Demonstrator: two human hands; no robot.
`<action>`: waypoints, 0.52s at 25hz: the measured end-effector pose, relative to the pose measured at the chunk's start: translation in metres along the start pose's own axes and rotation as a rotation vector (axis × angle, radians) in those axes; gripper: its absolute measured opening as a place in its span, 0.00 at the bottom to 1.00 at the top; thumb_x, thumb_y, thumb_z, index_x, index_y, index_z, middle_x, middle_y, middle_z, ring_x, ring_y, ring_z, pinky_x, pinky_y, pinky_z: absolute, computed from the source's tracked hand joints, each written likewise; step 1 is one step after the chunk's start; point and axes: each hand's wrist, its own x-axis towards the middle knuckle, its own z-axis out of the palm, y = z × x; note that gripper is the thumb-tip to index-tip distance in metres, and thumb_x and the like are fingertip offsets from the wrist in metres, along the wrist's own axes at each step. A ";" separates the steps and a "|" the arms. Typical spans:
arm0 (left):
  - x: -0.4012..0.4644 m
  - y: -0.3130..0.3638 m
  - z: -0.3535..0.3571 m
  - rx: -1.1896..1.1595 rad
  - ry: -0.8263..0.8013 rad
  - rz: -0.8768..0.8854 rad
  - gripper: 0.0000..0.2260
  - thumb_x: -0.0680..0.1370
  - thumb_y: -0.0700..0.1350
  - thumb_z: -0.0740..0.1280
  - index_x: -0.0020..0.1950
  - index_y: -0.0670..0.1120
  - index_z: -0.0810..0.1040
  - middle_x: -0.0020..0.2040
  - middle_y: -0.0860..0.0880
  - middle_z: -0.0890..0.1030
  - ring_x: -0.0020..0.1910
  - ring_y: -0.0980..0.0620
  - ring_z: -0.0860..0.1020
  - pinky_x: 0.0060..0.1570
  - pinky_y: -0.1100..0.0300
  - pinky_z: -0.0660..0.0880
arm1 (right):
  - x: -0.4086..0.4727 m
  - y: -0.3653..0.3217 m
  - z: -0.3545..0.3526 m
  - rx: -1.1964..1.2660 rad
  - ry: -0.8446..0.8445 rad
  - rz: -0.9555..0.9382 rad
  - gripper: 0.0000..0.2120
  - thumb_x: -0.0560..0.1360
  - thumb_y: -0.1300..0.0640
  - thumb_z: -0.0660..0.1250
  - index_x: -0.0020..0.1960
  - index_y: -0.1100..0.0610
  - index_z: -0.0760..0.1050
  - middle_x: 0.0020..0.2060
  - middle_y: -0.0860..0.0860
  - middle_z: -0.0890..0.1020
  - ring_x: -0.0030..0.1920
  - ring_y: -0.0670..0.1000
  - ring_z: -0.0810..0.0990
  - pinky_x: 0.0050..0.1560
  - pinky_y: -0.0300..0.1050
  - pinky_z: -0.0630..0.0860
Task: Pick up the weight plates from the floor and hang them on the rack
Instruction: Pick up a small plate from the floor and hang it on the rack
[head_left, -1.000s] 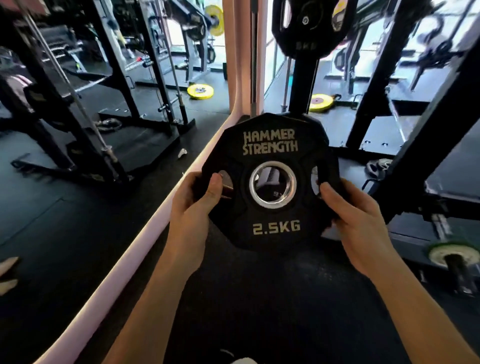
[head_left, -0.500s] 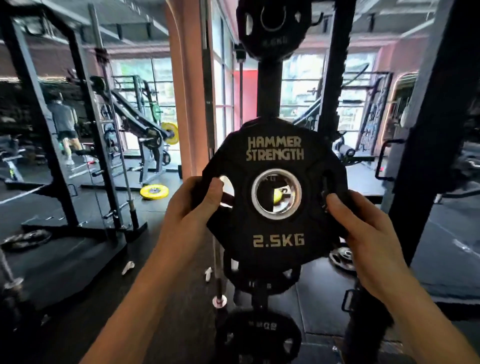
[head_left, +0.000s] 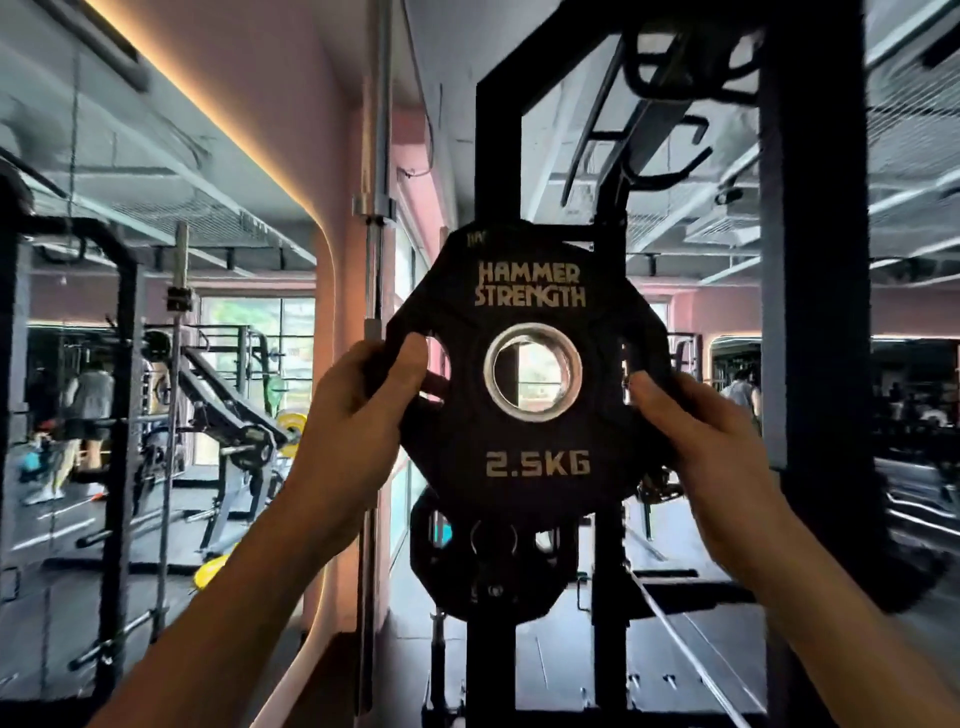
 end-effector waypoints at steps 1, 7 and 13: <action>0.015 0.002 0.006 0.005 0.012 0.022 0.10 0.79 0.51 0.64 0.48 0.45 0.79 0.35 0.54 0.83 0.34 0.58 0.81 0.37 0.66 0.75 | 0.018 -0.003 -0.001 -0.005 0.013 -0.022 0.18 0.72 0.44 0.72 0.48 0.60 0.80 0.46 0.65 0.82 0.48 0.69 0.80 0.48 0.66 0.77; 0.105 0.017 0.027 -0.012 0.061 0.115 0.10 0.81 0.50 0.64 0.48 0.45 0.78 0.37 0.51 0.81 0.36 0.53 0.79 0.39 0.60 0.73 | 0.108 -0.022 0.007 0.008 0.004 -0.131 0.11 0.79 0.52 0.67 0.49 0.60 0.80 0.38 0.57 0.79 0.34 0.55 0.71 0.26 0.41 0.64; 0.165 0.009 0.036 0.002 0.041 0.127 0.11 0.82 0.51 0.63 0.52 0.43 0.77 0.38 0.50 0.80 0.35 0.53 0.79 0.37 0.61 0.72 | 0.168 -0.016 0.019 -0.008 0.020 -0.151 0.12 0.79 0.51 0.66 0.47 0.60 0.79 0.40 0.58 0.81 0.37 0.54 0.76 0.32 0.45 0.67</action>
